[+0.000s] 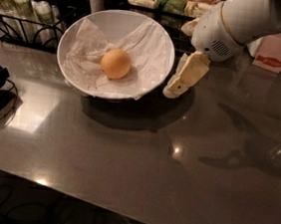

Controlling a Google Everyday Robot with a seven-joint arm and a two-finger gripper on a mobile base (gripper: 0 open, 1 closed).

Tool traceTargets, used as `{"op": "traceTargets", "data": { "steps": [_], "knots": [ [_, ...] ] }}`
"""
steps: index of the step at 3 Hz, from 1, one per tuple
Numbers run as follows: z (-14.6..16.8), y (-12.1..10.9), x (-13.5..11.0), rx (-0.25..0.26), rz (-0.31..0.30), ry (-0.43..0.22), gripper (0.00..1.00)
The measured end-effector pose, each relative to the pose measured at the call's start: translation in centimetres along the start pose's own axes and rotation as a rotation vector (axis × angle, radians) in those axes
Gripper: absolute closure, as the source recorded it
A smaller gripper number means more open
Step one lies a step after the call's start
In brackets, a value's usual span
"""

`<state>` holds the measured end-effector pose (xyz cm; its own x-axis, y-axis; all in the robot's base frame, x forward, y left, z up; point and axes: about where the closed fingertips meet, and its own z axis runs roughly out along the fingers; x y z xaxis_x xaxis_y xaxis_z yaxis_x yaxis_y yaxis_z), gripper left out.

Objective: Pick orange from white bowl

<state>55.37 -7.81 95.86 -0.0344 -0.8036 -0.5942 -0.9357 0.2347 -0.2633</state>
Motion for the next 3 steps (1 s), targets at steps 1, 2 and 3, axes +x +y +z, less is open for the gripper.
{"op": "traceTargets", "data": {
  "steps": [1, 2, 3],
  "knots": [
    [0.8, 0.0, -0.9, 0.007, 0.001, -0.028, 0.0],
    [3.8, -0.6, -2.9, 0.001, 0.007, -0.101, 0.0],
    [6.5, -1.4, -4.6, -0.024, 0.011, -0.158, 0.0]
  ]
}}
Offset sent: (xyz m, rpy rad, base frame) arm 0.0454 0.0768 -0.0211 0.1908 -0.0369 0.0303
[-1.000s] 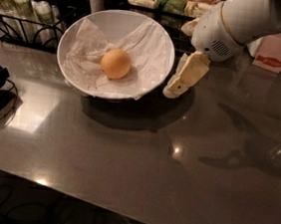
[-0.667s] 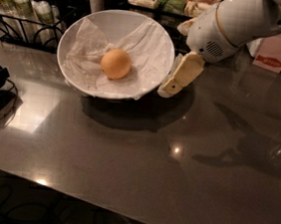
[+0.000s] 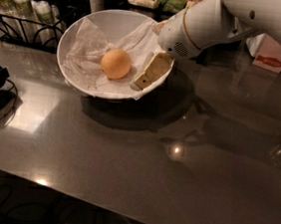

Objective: Pick orange from white bowl

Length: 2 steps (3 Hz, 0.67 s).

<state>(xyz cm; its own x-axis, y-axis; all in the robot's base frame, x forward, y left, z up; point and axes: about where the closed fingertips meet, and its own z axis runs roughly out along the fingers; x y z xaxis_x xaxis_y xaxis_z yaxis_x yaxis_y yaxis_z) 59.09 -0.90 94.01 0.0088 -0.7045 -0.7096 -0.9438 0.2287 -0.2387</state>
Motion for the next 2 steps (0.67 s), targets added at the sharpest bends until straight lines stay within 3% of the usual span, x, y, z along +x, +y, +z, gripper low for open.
{"op": "traceTargets", "data": {
  "steps": [2],
  "knots": [
    [3.0, -1.3, -1.9, -0.032, -0.008, -0.059, 0.0]
  ]
}}
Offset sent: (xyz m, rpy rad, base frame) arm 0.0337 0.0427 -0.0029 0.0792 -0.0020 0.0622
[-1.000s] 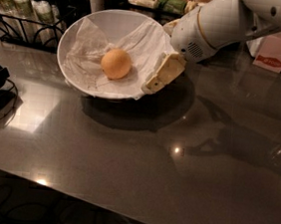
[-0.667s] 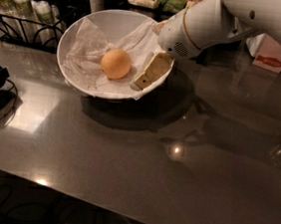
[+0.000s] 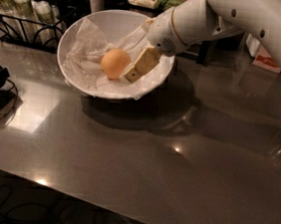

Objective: Pick orange from white bowl

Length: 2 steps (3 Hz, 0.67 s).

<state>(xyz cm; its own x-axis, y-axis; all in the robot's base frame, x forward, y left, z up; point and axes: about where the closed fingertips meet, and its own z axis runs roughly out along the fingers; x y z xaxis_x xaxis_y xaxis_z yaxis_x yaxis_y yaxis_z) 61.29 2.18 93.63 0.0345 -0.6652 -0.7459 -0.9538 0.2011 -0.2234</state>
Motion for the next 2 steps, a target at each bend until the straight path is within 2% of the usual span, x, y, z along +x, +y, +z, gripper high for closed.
{"op": "traceTargets", "data": {
  "steps": [1, 2],
  "knots": [
    [1.41, -1.53, 0.55, 0.002, -0.011, 0.006, 0.0],
    [1.41, -1.53, 0.55, 0.002, -0.011, 0.006, 0.0]
  ]
}}
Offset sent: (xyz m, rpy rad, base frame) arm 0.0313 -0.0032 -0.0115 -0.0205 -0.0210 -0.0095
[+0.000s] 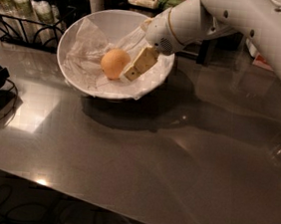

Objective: Pick orange from white bowl

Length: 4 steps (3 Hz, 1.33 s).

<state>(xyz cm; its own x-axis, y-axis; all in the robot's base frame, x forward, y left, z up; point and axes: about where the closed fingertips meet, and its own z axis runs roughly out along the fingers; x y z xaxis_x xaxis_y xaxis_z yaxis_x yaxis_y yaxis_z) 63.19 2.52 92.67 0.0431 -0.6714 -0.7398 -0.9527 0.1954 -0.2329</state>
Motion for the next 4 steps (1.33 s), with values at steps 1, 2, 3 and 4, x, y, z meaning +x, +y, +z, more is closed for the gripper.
{"op": "traceTargets", "data": {
  "steps": [1, 2, 3, 4],
  "knots": [
    [0.6, 0.0, 0.1, 0.002, 0.021, -0.013, 0.0],
    [3.3, 0.4, 0.8, -0.023, 0.074, -0.032, 0.0],
    [3.6, 0.3, 0.7, -0.022, 0.07, -0.035, 0.02],
    [5.7, -0.3, -0.4, -0.027, 0.04, -0.048, 0.09]
  ]
}}
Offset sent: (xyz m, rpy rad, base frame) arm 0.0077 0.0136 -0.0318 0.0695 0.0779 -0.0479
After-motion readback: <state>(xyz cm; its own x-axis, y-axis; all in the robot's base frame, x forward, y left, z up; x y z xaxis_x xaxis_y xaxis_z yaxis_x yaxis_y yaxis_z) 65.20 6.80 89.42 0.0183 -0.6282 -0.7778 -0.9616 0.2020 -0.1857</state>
